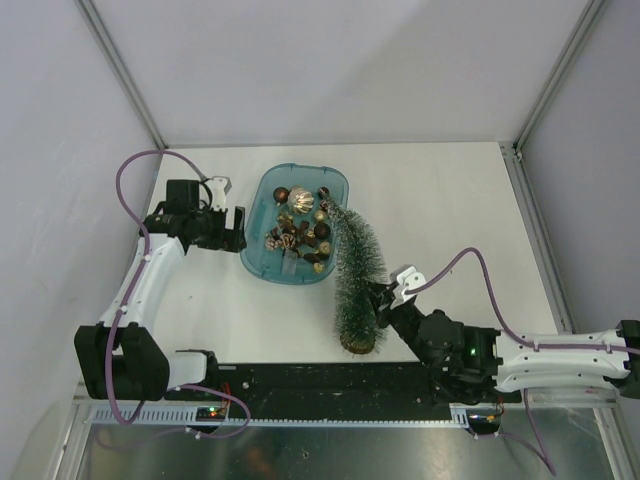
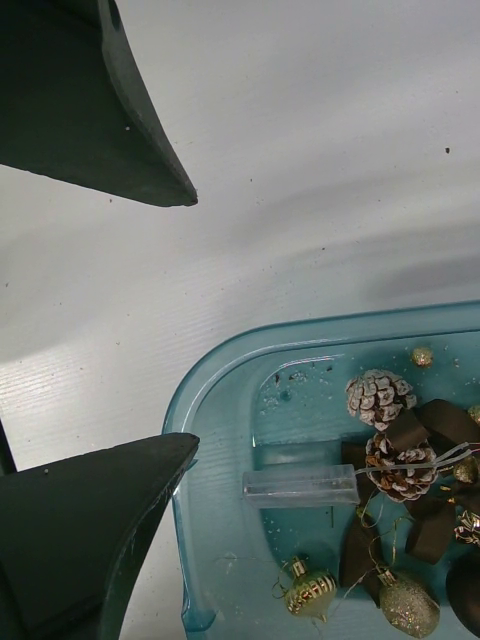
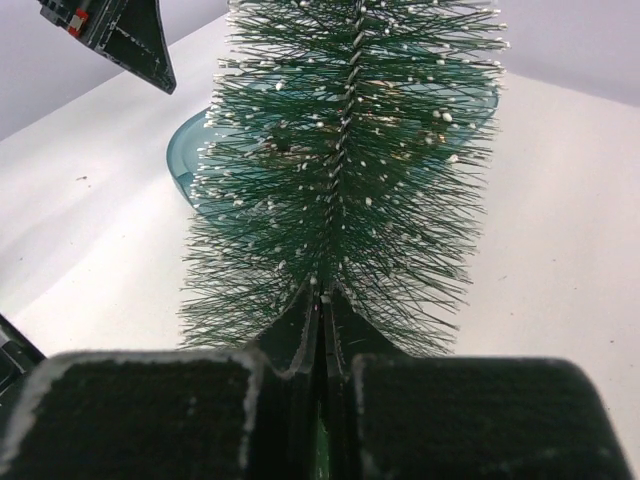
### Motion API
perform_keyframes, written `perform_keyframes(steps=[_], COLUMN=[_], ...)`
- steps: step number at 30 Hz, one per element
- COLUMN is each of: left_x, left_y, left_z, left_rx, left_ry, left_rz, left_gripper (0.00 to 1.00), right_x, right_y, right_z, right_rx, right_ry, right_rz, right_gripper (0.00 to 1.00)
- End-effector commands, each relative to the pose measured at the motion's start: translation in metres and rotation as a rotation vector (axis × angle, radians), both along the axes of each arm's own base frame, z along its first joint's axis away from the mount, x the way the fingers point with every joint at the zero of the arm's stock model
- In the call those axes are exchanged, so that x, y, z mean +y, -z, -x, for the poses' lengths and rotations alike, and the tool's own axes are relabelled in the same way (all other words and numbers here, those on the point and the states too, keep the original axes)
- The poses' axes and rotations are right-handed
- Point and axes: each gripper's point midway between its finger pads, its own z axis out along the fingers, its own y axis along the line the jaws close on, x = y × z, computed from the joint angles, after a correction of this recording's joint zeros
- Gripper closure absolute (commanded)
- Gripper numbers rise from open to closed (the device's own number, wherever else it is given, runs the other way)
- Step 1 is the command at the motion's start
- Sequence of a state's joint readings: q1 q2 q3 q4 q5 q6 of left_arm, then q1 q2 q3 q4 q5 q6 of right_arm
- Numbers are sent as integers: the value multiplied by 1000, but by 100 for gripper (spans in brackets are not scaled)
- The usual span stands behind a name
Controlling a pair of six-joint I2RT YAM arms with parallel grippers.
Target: Decorate the small christmas tree
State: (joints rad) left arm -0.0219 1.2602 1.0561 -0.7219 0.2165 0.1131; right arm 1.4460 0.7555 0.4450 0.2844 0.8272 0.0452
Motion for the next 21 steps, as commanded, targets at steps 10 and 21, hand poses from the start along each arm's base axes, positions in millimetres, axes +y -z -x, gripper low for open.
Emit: perform_keyframes(steps=[10,21], left_x=[-20,-120], left_y=[-22,-46], left_z=[9,44], left_rx=[-50,-117], left_ry=[80,463], left_rz=[75,28], left_gripper=[0,0], right_x=[-38,-49], right_y=[-43,-14], right_z=[-10,0], right_rx=[-182,-132], right_ry=[196,243], right_rz=[-26,-117], right_gripper=[100,100])
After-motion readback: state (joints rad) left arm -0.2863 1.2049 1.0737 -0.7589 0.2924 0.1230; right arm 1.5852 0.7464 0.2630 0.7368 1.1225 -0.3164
